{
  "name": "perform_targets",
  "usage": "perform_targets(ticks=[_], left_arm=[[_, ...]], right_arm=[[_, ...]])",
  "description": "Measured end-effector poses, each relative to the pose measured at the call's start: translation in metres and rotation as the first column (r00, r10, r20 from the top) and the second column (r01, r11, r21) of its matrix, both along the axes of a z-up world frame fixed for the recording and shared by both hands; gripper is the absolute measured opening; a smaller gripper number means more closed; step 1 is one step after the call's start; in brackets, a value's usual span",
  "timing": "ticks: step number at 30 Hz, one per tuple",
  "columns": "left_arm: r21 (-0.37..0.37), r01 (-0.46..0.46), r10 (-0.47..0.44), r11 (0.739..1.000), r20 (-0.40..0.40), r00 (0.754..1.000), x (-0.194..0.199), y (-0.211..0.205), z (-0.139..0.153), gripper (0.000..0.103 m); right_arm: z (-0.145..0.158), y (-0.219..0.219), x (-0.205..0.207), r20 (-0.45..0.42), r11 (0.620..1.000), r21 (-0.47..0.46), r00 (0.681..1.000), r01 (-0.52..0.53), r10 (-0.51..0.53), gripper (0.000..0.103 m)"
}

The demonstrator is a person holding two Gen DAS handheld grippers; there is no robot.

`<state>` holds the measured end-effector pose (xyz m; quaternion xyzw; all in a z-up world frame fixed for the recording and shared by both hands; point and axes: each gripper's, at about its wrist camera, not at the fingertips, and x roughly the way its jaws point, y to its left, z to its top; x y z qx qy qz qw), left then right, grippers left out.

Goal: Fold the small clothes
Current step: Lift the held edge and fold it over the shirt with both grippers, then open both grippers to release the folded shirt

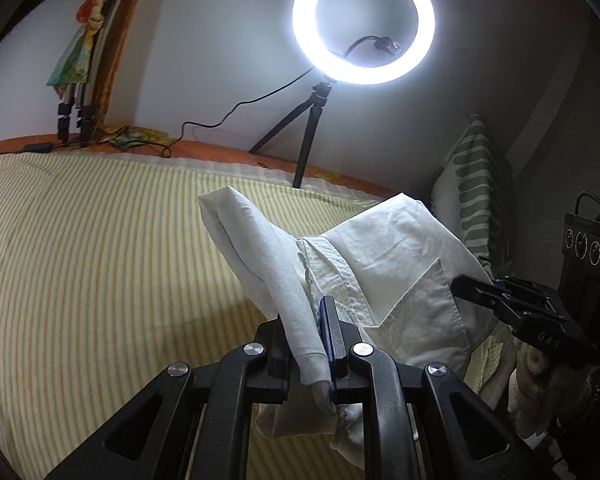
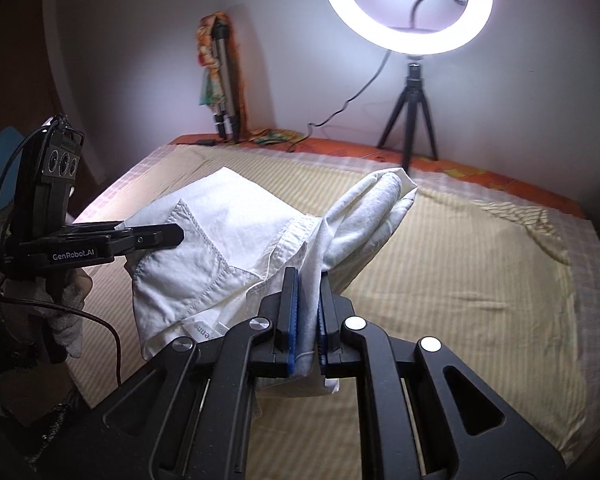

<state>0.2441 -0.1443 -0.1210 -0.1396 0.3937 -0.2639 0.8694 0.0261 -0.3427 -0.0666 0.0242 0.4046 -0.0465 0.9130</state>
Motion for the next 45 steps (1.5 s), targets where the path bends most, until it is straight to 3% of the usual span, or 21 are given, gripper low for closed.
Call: perform_targets(ticks=[12,22,27,32,34,36,38,40,41,45], left_arm=[[0.005,0.102,-0.102,0.995,0.066,0.993,0.089,-0.132,0.004,0.009],[0.085,0.147,-0.154,0.985,0.081,0.985,0.138,-0.226,-0.015,0.009],[0.115,0.159,-0.167,0.981,0.068,0.984,0.142,-0.249,-0.028,0.009],[0.145,0.18,-0.188,0.973,0.045,0.981,0.136,-0.248,-0.029,0.014],[0.167,0.187,-0.195,0.968,0.03,0.98,0.134,-0.248,-0.03,0.03],[0.189,0.195,-0.201,0.962,0.014,0.98,0.131,-0.247,-0.031,0.039],[0.212,0.199,-0.207,0.957,0.013,0.978,0.124,-0.245,-0.031,0.045],[0.227,0.197,-0.206,0.954,0.02,0.978,0.118,-0.244,-0.027,0.067],[0.232,0.192,-0.204,0.953,0.029,0.978,0.114,-0.243,-0.024,0.071],[0.248,0.175,-0.197,0.953,0.068,0.978,0.102,-0.236,-0.008,0.083]], right_arm=[[0.025,-0.117,0.008,0.04,0.979,-0.128,0.988,0.156,-0.152,0.008],[0.01,-0.2,0.026,-0.002,0.934,-0.258,0.967,0.247,-0.256,0.008],[-0.01,-0.233,0.027,-0.045,0.909,-0.299,0.947,0.292,-0.319,0.008],[-0.029,-0.261,0.023,-0.104,0.874,-0.322,0.904,0.363,-0.414,0.01],[-0.034,-0.267,0.022,-0.126,0.855,-0.342,0.882,0.391,-0.454,0.011],[-0.036,-0.27,0.02,-0.146,0.836,-0.36,0.86,0.414,-0.489,0.019],[-0.033,-0.27,0.017,-0.131,0.821,-0.371,0.851,0.434,-0.509,0.039],[-0.027,-0.266,0.012,-0.11,0.826,-0.349,0.857,0.442,-0.504,0.061],[-0.024,-0.264,0.01,-0.096,0.826,-0.348,0.859,0.444,-0.503,0.067],[-0.014,-0.255,0.007,-0.077,0.834,-0.331,0.868,0.442,-0.491,0.069]])
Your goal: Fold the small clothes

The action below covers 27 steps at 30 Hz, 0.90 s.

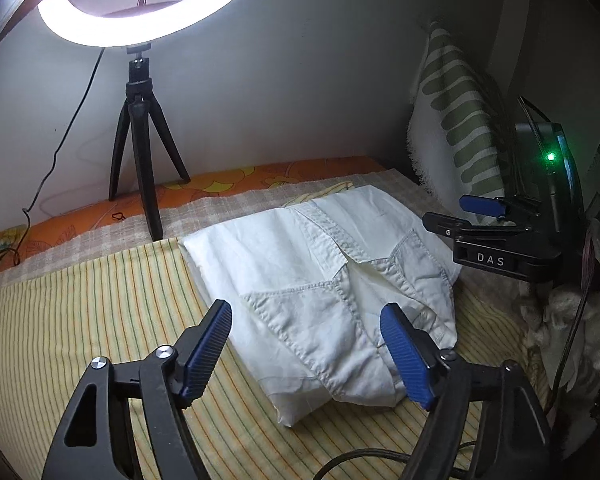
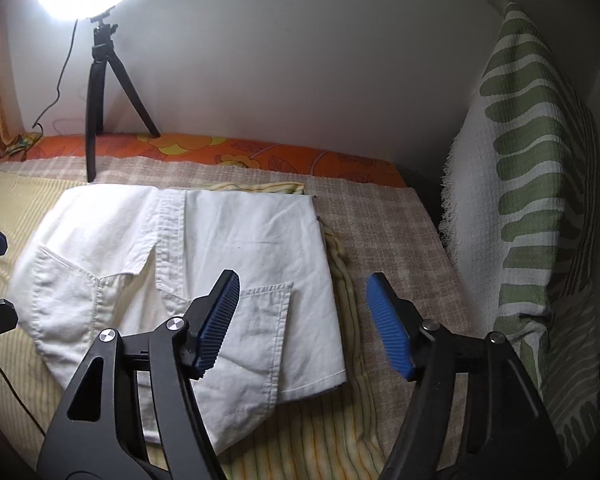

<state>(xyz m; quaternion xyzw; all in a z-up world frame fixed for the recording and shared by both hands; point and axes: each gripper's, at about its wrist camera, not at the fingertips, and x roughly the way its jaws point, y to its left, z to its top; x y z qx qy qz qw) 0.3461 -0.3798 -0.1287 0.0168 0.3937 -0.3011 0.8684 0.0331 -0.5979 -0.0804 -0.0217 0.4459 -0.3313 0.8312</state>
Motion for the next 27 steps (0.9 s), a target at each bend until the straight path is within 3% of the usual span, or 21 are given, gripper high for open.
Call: perform_targets(ticks=[3,9,13,20,27], left_arm=[[-0.002,-0.013,0.013,1.0,0.032,0.999,-0.008,0.007,0.015,0.091],[-0.025,-0.025,0.027,0.999,0.078,0.997,-0.026,0.022,0.043,0.096],[-0.027,-0.021,0.024,0.999,0.112,0.993,-0.043,0.03,0.056,0.098],[-0.019,-0.014,0.017,1.0,0.17,0.985,-0.076,0.042,0.072,0.103],[0.025,-0.055,0.051,0.998,0.151,0.987,-0.091,0.045,0.072,0.103]], right_arm=[[0.006,0.009,-0.003,0.017,1.0,0.005,1.0,-0.014,0.014,0.071],[0.028,0.034,-0.016,0.091,0.999,0.031,0.995,-0.033,0.03,0.073],[0.042,0.051,-0.029,0.152,0.998,0.044,0.988,-0.04,0.033,0.082],[0.059,0.084,-0.053,0.24,0.997,0.041,0.969,-0.063,0.052,0.096],[0.06,0.105,-0.067,0.26,0.997,0.038,0.964,-0.074,0.062,0.096]])
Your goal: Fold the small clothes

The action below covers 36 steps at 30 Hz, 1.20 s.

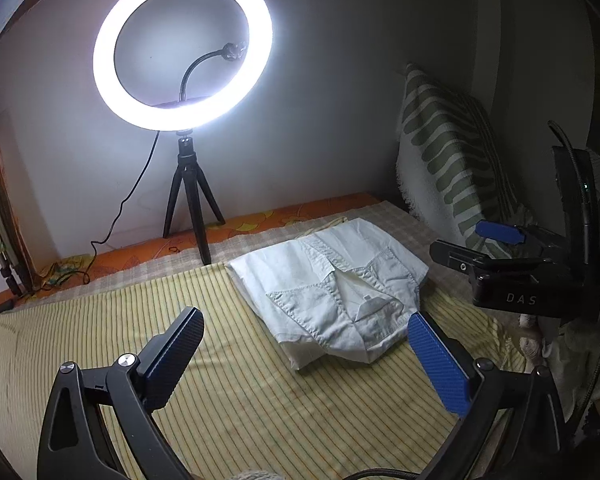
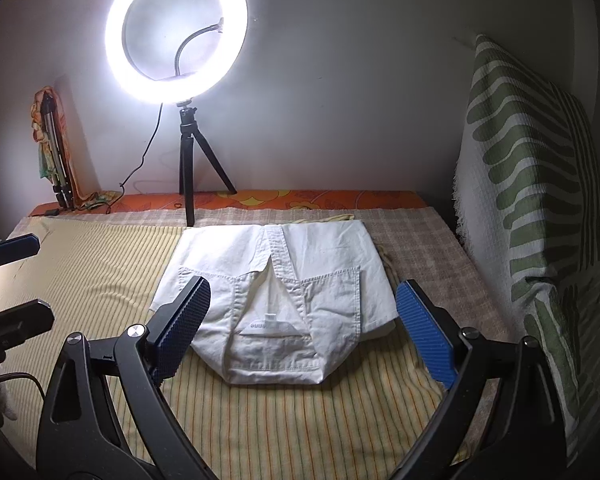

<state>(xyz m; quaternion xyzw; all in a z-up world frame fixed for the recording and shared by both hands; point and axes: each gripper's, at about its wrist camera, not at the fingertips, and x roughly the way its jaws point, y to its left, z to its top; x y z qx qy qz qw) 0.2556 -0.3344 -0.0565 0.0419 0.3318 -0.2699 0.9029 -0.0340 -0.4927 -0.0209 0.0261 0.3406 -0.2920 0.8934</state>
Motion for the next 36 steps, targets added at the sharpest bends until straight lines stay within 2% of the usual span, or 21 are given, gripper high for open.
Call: perform_targets(ticks=[6,10,22,36], left_arm=[[0.037,-0.016,0.015,0.999,0.007,1.0,-0.015,0.002,-0.002,0.103],[0.058,-0.022,0.022,0.998,0.009,1.0,-0.025,0.004,-0.004,0.103],[0.038,-0.008,0.009,0.999,-0.03,0.999,-0.039,0.008,-0.007,0.103],[0.043,-0.002,0.002,0.999,-0.012,1.0,-0.046,0.005,-0.002,0.103]], right_arm=[[-0.002,0.015,-0.008,-0.003,1.0,-0.009,1.0,-0.006,0.006,0.096],[-0.004,0.021,-0.017,0.022,1.0,0.02,1.0,0.001,-0.002,0.096],[-0.011,0.028,-0.031,0.029,0.999,0.046,1.0,0.009,-0.01,0.096],[-0.018,0.027,-0.04,0.022,0.997,0.068,0.999,0.029,-0.03,0.096]])
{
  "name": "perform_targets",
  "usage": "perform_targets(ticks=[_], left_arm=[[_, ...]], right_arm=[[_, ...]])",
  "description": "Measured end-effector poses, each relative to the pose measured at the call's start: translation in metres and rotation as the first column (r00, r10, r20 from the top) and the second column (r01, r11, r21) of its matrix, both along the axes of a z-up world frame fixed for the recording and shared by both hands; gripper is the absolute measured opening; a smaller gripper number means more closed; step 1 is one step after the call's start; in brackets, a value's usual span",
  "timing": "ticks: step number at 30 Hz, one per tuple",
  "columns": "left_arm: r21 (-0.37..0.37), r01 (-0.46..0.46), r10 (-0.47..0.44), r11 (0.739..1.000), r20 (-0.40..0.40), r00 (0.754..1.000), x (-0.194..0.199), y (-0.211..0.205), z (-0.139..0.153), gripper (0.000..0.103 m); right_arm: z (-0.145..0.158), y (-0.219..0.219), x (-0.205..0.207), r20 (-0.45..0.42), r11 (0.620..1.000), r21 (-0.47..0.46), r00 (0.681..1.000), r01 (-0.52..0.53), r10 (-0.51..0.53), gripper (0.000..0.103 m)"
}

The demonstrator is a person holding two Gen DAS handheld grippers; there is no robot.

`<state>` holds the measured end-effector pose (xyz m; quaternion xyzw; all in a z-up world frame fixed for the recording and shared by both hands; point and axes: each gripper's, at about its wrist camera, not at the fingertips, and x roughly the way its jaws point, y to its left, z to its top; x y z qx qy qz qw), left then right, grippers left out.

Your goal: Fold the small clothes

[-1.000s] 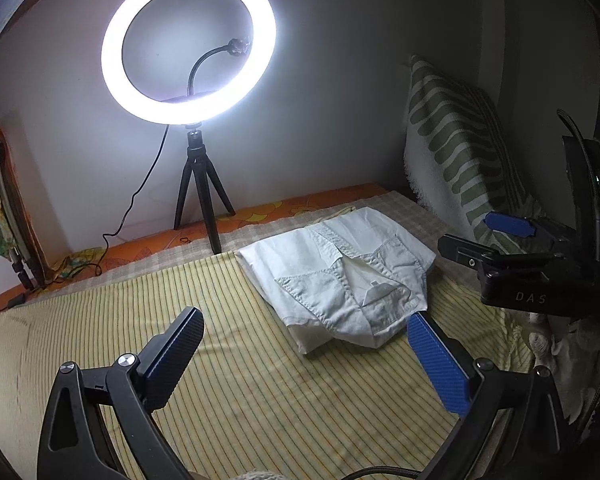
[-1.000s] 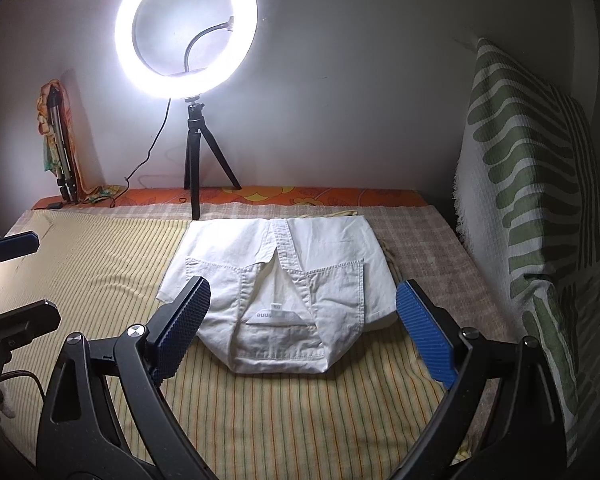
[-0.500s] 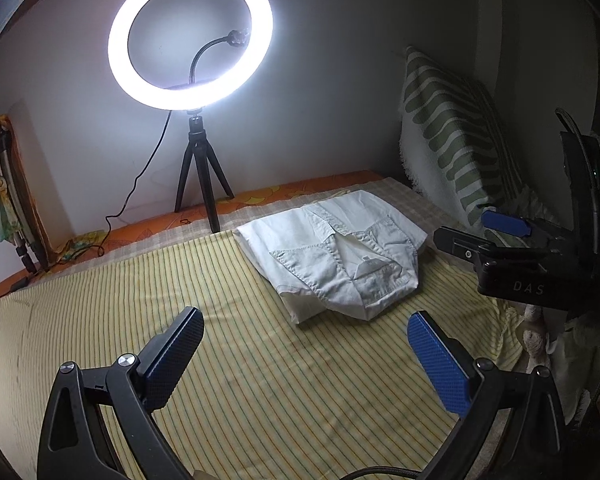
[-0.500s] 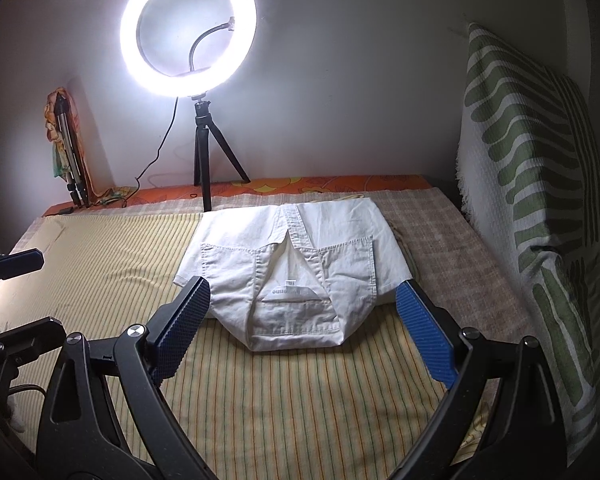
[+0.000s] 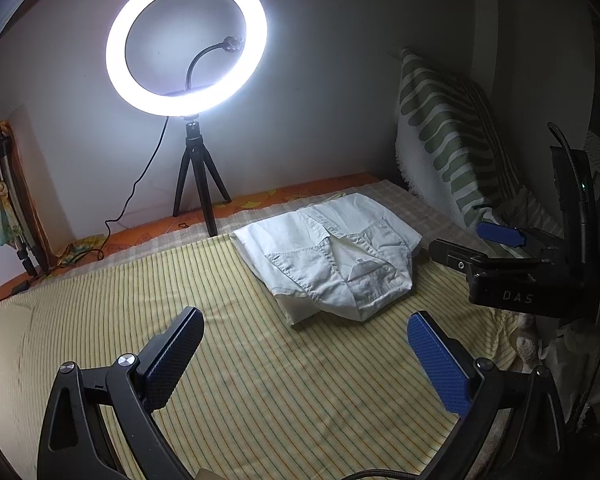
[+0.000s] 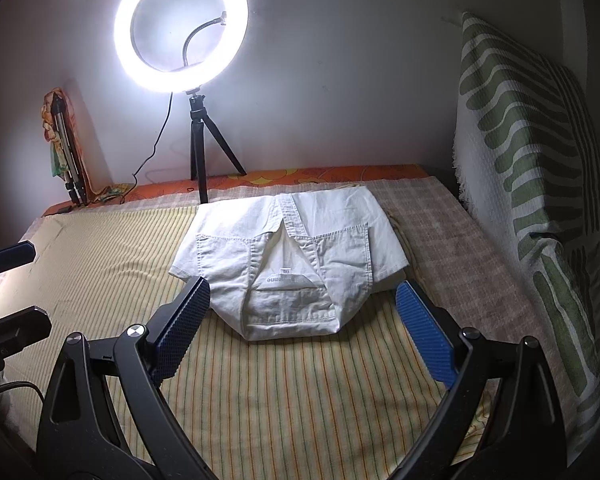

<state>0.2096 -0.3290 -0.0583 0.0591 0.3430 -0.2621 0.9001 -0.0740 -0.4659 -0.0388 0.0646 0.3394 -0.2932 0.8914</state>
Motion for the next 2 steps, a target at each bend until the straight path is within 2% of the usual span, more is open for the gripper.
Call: perform_targets(ticks=[2], left_arm=[[0.001,0.0,0.0,1.0,0.002,1.0,-0.0002,-0.0002,0.0,0.103]], right_arm=[[-0.0032,-0.0036,-0.0008,-0.004,1.0,0.007,1.0,0.008,-0.008,0.096]])
